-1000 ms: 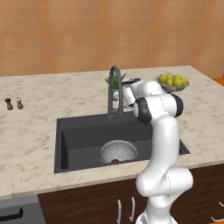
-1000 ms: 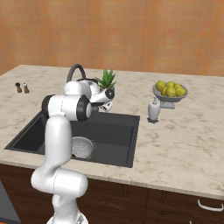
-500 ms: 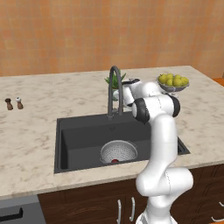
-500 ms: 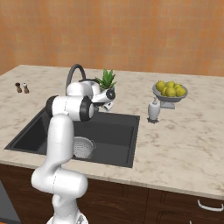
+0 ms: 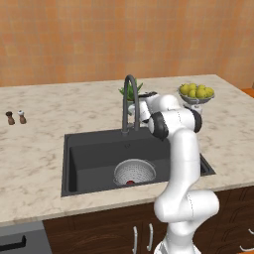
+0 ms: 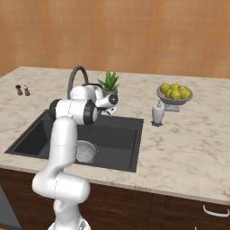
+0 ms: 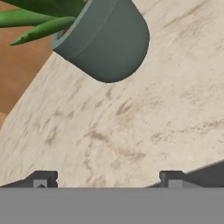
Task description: Put the colander in the sink, put the mango in the colander, and turn on the sink faucet and pour water over the colander.
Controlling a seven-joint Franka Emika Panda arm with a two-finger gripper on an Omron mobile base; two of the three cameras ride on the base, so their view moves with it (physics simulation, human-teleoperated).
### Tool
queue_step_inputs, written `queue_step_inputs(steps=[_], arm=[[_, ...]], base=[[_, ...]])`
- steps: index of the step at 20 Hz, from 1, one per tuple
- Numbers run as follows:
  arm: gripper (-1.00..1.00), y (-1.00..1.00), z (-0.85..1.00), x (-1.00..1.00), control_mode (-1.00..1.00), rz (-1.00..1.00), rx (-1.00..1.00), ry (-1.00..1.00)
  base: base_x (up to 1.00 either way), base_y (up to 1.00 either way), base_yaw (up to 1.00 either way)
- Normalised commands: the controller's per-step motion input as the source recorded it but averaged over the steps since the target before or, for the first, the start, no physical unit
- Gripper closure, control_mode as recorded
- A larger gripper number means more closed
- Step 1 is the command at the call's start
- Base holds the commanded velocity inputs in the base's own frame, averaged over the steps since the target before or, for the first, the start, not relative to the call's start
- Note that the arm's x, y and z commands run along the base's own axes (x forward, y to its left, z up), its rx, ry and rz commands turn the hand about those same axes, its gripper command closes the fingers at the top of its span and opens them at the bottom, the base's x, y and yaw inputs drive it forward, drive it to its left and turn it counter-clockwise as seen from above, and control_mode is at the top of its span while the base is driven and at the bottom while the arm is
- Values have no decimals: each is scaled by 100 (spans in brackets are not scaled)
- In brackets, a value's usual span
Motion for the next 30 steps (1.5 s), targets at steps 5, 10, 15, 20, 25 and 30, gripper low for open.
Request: queue_step_inputs(steps=[5,10,15,20,25,30], arm=[[100,-14,-23,0,-100,-6,0,0],[100,-53,-16,0,-100,-8,0,0],[100,-81,-13,0,-100,-8,1,0],[100,-85,-12,0,-100,-7,3,0],[100,-85,-15,-4,-100,-7,4,0],[100,-86,-18,-24,-100,-8,5,0]], base=[[0,0,0],[0,0,0],[0,0,0],[0,0,0],[0,0,0],[0,0,0]])
